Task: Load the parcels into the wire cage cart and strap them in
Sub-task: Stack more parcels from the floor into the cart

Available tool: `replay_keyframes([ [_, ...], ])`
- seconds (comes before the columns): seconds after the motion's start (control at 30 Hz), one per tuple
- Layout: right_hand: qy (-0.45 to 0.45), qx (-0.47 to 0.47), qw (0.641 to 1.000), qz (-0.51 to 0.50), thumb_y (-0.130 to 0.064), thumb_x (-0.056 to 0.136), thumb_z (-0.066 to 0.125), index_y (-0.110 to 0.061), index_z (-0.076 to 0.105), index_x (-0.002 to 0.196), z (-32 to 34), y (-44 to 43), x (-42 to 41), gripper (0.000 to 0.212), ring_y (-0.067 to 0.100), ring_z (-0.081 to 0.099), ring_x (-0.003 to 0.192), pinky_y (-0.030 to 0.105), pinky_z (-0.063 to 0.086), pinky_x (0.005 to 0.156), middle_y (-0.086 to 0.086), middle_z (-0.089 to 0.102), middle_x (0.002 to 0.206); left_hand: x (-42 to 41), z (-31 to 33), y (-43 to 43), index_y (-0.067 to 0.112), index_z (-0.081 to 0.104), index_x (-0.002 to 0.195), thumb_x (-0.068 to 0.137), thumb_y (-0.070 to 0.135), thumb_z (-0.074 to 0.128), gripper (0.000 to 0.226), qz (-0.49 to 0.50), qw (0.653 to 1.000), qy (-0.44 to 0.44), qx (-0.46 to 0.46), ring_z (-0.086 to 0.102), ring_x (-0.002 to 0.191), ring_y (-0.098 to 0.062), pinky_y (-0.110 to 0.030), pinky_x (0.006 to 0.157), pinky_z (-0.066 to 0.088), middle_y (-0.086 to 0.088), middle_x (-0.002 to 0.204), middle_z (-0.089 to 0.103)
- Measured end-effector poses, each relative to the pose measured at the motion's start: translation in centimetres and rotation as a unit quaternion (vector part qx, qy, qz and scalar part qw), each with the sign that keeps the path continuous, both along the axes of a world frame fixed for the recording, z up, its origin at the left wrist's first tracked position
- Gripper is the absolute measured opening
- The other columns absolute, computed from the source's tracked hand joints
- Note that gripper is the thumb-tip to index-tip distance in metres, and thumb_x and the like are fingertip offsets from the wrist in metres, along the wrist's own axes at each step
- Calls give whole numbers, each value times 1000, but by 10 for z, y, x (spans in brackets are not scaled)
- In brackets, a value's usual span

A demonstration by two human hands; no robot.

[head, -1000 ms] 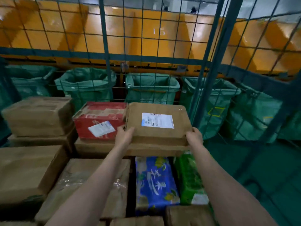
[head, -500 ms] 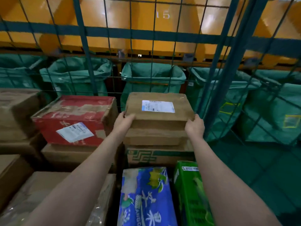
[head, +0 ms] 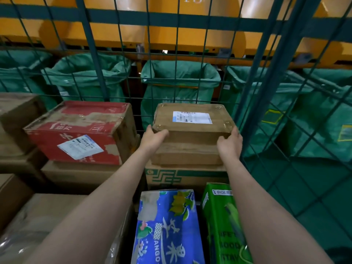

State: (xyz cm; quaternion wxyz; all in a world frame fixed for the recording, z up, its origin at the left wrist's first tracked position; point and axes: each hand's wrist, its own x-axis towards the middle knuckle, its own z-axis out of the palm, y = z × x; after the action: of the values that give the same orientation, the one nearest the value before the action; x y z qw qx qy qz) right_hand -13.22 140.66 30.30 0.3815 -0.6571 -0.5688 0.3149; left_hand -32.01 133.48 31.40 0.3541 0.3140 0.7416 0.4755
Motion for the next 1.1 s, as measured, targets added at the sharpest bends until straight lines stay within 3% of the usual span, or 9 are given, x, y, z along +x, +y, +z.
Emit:
replay_keyframes([
  [0.2,-26,-60,998,-2,-9,94,43,-19,9,152,7,-17,-1,68,36,5,145,40,22,114,19,-6,157,-2,14,-12,15,11,152,87,28,57,81,28,999,13,-24,32,137,-28,-36,105,33,-8,153,28],
  [0.4,0,-74,997,-14,-11,90,48,-19,17,151,23,-52,3,69,39,32,133,41,33,106,20,23,148,-15,49,-55,6,45,135,88,25,55,52,50,992,-77,-82,45,124,-34,-43,98,39,-14,135,48],
  [0.5,-11,-87,996,11,-12,89,47,-10,39,140,40,-74,-4,51,36,44,125,39,37,104,18,42,139,-23,58,-93,5,58,106,88,18,50,24,54,991,-119,-39,59,91,-26,-34,80,46,-8,94,56],
  [0.57,-23,-88,994,60,-11,90,47,-9,45,134,49,-98,-16,44,34,46,124,33,37,100,17,48,135,-22,64,-122,12,49,80,90,14,43,12,67,983,-168,-23,43,57,-15,-26,58,39,-2,75,47],
  [0.67,-3,-117,986,121,-11,91,46,-9,53,126,61,-151,-43,36,31,50,120,31,40,95,13,56,129,-24,71,-172,16,42,75,92,13,41,18,98,971,-217,5,44,57,-13,-21,40,40,-1,76,50],
  [0.8,70,-142,974,161,-11,91,47,-9,66,106,61,-215,-72,24,31,57,108,42,47,98,16,62,121,-24,78,-244,19,47,75,92,16,43,18,130,961,-243,30,53,55,-9,-23,56,33,6,63,56],
  [0.87,95,-156,967,177,-10,88,50,-14,68,88,58,-245,-81,19,28,59,91,40,53,85,15,66,105,-24,76,-281,19,52,86,93,17,43,12,138,959,-247,32,55,69,-13,-27,64,38,4,74,57],
  [0.93,107,-164,960,202,-7,87,50,-9,68,88,58,-281,-89,19,25,56,79,32,50,66,13,63,91,-26,75,-324,17,53,98,95,18,43,10,161,955,-250,28,56,87,-19,-32,78,40,1,87,59],
  [1.1,103,-174,944,260,-9,89,51,-15,61,75,74,-364,-105,17,29,59,89,38,48,79,13,61,96,-35,73,-428,14,58,103,96,20,46,16,212,949,-231,37,58,100,-20,-37,86,42,-2,111,61],
])
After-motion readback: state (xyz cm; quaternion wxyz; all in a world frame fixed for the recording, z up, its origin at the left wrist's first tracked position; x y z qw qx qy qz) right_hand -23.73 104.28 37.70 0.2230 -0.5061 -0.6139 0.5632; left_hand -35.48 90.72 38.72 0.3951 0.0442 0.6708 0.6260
